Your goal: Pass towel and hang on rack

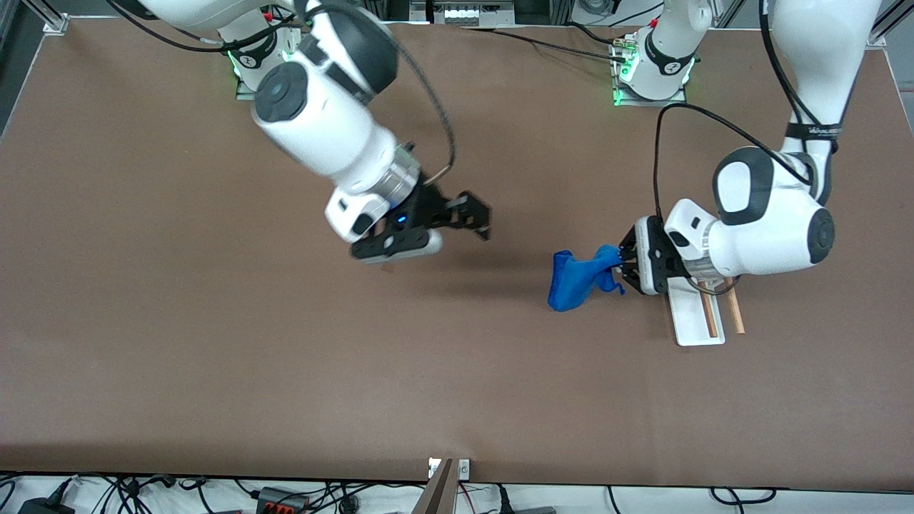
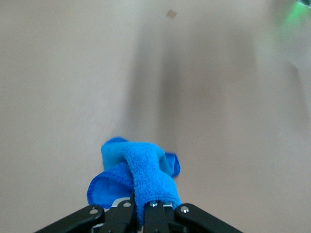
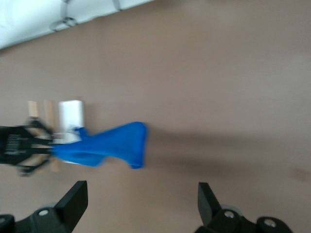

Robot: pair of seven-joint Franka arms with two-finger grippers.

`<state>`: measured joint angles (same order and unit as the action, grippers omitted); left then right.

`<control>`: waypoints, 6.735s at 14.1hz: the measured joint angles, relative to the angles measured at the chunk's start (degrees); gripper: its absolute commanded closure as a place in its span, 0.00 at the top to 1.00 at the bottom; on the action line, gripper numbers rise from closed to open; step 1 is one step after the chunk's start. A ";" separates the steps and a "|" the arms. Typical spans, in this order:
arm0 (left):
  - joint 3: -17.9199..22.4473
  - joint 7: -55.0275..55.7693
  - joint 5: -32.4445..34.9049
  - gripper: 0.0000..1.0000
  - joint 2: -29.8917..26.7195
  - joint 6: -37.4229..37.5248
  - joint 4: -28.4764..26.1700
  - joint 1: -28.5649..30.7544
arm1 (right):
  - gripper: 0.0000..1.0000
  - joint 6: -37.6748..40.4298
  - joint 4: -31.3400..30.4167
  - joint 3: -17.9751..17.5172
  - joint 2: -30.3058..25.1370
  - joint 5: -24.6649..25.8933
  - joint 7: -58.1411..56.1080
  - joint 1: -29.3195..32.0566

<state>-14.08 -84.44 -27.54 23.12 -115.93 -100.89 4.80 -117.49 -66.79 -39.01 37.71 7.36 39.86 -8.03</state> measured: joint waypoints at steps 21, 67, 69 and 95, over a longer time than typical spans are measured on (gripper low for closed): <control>3.93 5.26 13.89 0.01 3.85 13.11 9.18 21.58 | 1.00 25.19 -2.50 39.79 -13.46 -2.72 -36.64 4.58; 2.47 14.62 19.57 1.00 7.46 31.48 29.28 24.09 | 1.00 14.42 -38.52 41.53 -40.11 -3.87 -40.56 6.36; 2.32 21.30 19.86 1.00 6.36 34.30 29.38 20.50 | 1.00 14.39 -38.50 41.53 -40.11 -3.87 -40.56 6.36; 6.71 85.62 27.20 1.00 -16.38 27.42 13.04 0.42 | 1.00 14.67 -38.31 40.54 -40.11 -3.88 -40.56 7.24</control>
<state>-7.37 1.18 -0.33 6.74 -88.51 -87.85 5.22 -102.82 -105.10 1.53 -2.40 3.48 -0.70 -0.80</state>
